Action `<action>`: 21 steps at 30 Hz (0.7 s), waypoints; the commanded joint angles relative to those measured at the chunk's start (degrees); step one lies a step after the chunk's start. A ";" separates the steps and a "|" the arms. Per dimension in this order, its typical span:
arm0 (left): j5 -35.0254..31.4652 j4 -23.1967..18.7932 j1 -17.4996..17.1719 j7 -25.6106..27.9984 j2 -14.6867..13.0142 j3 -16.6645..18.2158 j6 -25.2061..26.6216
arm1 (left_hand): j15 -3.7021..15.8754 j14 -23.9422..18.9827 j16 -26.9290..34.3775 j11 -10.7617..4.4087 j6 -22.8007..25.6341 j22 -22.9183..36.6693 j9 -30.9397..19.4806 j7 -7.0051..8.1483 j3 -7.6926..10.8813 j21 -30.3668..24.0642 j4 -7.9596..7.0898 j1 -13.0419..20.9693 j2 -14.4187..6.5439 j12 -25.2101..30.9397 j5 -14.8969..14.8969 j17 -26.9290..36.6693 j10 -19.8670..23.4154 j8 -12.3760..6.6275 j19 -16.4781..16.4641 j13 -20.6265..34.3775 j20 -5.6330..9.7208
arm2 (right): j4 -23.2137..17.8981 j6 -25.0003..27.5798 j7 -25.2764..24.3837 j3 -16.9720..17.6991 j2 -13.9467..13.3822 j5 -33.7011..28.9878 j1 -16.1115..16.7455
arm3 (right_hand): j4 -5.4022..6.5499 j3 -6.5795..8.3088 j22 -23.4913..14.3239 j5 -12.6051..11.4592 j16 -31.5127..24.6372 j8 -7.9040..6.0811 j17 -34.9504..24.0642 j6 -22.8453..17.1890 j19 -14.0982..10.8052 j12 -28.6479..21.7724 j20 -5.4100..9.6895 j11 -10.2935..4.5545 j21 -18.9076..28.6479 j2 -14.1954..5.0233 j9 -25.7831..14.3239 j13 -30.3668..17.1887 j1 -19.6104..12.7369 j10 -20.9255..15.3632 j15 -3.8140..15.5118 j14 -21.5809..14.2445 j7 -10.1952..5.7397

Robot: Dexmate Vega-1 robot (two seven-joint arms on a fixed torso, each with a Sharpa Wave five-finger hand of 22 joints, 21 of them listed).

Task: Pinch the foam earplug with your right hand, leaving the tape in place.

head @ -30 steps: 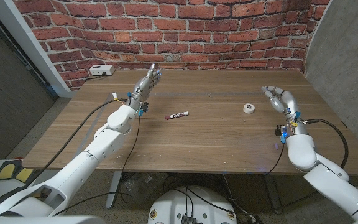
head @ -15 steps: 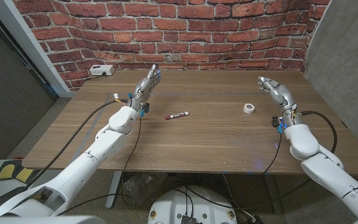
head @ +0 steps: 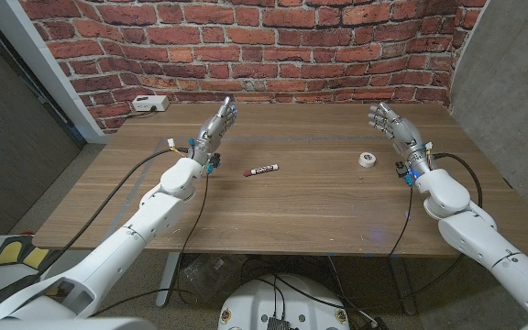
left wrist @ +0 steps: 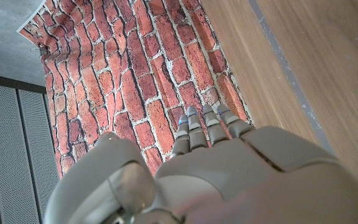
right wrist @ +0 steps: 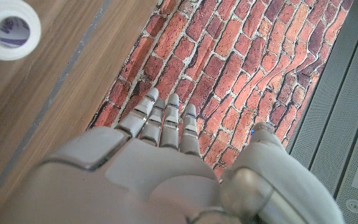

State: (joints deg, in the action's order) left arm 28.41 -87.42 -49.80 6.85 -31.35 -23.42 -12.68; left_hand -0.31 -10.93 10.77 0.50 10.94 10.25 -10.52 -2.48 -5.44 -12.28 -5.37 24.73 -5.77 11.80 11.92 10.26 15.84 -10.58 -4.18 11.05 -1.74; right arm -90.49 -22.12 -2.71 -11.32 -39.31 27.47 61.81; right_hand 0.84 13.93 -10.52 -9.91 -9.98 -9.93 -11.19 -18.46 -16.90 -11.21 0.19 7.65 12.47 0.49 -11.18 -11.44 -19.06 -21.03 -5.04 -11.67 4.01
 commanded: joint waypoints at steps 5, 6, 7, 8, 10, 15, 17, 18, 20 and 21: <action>1.84 -0.17 0.61 -3.24 -2.35 1.04 0.89 | 0.30 -0.12 -0.03 -0.01 -0.20 0.17 -0.27 -0.14 -0.42 0.20 -0.07 0.53 0.18 -0.32 0.15 0.27 -0.33 -0.16 -0.52 0.12 0.07 | 7.88 -1.76 10.55 -3.23 5.28 12.81 -7.37 | 0.25 -0.54 -0.22 -0.06 -0.28 -0.03 0.02 0.93 0.35 0.02 0.27 0.00 -0.32 0.33 -0.02 0.08 1.06 0.53 -0.10 0.37 0.26; 2.01 0.15 0.70 -3.58 -2.29 1.11 0.54 | 0.31 -0.08 -0.05 -0.01 -0.19 0.17 -0.27 -0.14 -0.42 0.22 -0.07 0.54 0.18 -0.35 0.15 0.27 -0.40 -0.17 -0.46 0.12 0.07 | 8.76 -1.96 11.43 -3.51 5.47 13.06 -7.85 | 0.30 -0.64 -0.22 -0.07 -0.31 0.01 0.02 1.22 0.33 0.03 0.27 0.15 -0.32 0.39 -0.01 0.09 1.23 0.65 -0.12 0.38 0.36; 2.13 0.40 0.76 -3.86 -2.26 1.15 0.24 | 0.32 0.02 -0.08 -0.03 -0.22 0.17 -0.27 -0.11 -0.44 0.29 -0.07 0.55 0.17 -0.39 0.15 0.27 -0.54 -0.18 -0.30 0.12 0.12 | 9.53 -2.04 12.29 -3.72 5.70 13.52 -8.29 | 0.39 -0.83 -0.22 -0.09 -0.38 0.07 0.03 1.75 0.32 0.04 0.34 0.13 -0.33 0.53 0.01 0.11 1.57 0.88 -0.13 0.35 0.44; 2.24 0.75 0.84 -4.07 -2.18 1.25 -0.18 | 0.28 0.25 -0.16 0.01 -0.24 0.17 -0.27 -0.12 -0.45 0.33 -0.07 0.56 0.17 -0.41 0.15 0.27 -0.59 -0.19 -0.22 0.12 0.14 | 10.94 -2.28 13.90 -4.15 6.03 14.00 -9.15 | 0.48 -1.01 -0.21 -0.11 -0.40 0.13 0.03 2.26 0.27 0.06 0.42 0.06 -0.32 0.65 0.03 0.13 1.86 1.10 -0.08 0.42 0.58; 2.59 1.18 1.09 -4.61 -2.11 1.32 -0.41 | 0.17 0.50 -0.25 0.09 -0.31 0.17 -0.27 -0.09 -0.47 0.36 -0.07 0.57 0.16 -0.41 0.15 0.27 -0.63 -0.20 -0.14 0.13 0.20 | 11.90 -2.52 14.79 -4.59 6.23 13.99 -9.85 | 0.71 -1.60 -0.17 -0.22 -0.45 0.32 0.06 4.17 0.16 0.07 0.70 0.34 -0.32 1.12 0.08 0.18 2.80 1.75 0.07 0.63 0.49; 3.49 2.56 2.21 -6.63 -1.99 1.14 -0.59 | 0.22 0.87 -0.32 -0.37 -0.33 0.17 -0.27 -0.28 -0.52 0.51 -0.07 0.61 0.12 -0.52 0.15 0.27 -1.02 -0.27 0.21 0.13 0.28 | 12.91 -2.47 15.68 -5.00 6.98 15.01 -10.54 | 0.99 -2.24 -0.12 -0.40 -0.27 0.06 0.09 5.33 0.69 0.19 0.97 0.40 -0.58 1.57 0.12 0.24 3.84 2.86 0.10 1.57 0.32; 3.81 3.33 2.60 -7.67 -1.90 0.97 -0.93 | 0.43 0.92 -0.32 -0.53 -0.45 0.17 -0.27 -0.45 -0.54 0.53 -0.07 0.62 0.10 -0.51 0.16 0.27 -1.06 -0.25 0.27 0.13 0.30 | 13.14 -3.04 15.45 -5.16 7.05 14.43 -10.59 | 1.01 -2.31 -0.12 -0.41 -0.29 0.02 0.09 5.36 0.73 0.19 0.96 0.38 -0.60 1.62 0.12 0.25 3.93 2.92 0.11 1.58 0.35; 3.88 3.65 2.78 -8.11 -1.92 0.88 -1.03 | 0.46 0.97 -0.33 -0.52 -0.47 0.18 -0.27 -0.42 -0.55 0.54 -0.07 0.63 0.10 -0.51 0.16 0.27 -1.06 -0.25 0.29 0.13 0.31 | 13.00 -2.99 15.04 -5.20 7.02 14.21 -10.55 | 1.02 -2.34 -0.12 -0.42 -0.29 -0.02 0.10 5.31 0.76 0.18 0.95 0.39 -0.61 1.65 0.12 0.25 3.97 2.92 0.11 1.59 0.38; 4.00 3.52 2.82 -8.21 -2.11 0.83 -0.56 | 0.45 1.09 -0.35 -0.54 -0.52 0.18 -0.27 -0.48 -0.56 0.57 -0.07 0.64 0.09 -0.52 0.16 0.27 -1.11 -0.25 0.37 0.13 0.28 | 12.73 -2.76 14.72 -5.26 7.04 14.28 -10.48 | 1.05 -2.40 -0.11 -0.43 -0.31 -0.07 0.10 5.32 0.77 0.15 0.94 0.43 -0.62 1.70 0.12 0.25 4.08 2.94 0.08 1.60 0.41; 4.16 3.33 2.73 -8.20 -2.22 0.90 -0.36 | 0.45 1.15 -0.37 -0.55 -0.55 0.18 -0.27 -0.49 -0.56 0.57 -0.07 0.65 0.08 -0.54 0.16 0.27 -1.20 -0.25 0.38 0.13 0.28 | 12.49 -2.53 14.62 -5.25 7.11 14.54 -10.42 | 1.06 -2.44 -0.11 -0.44 -0.31 -0.10 0.10 5.31 0.79 0.13 0.94 0.45 -0.62 1.73 0.13 0.26 4.13 2.92 0.04 1.61 0.42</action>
State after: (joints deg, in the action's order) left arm 31.17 -85.59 -48.13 1.39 -33.26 -22.41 -12.90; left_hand -0.01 -10.19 10.77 0.17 10.63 10.25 -10.52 -2.79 -5.60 -11.85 -5.53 25.31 -5.18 11.31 11.92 10.25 15.08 -10.59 -3.97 11.05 -1.53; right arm -79.58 -24.55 10.64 -15.52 -33.42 40.58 52.82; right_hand 2.06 11.77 -10.52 -9.91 -10.18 -9.93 -10.92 -13.28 -16.23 -10.99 0.94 8.07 11.97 2.16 -10.91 -11.18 -15.30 -18.57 -5.12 -10.37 4.50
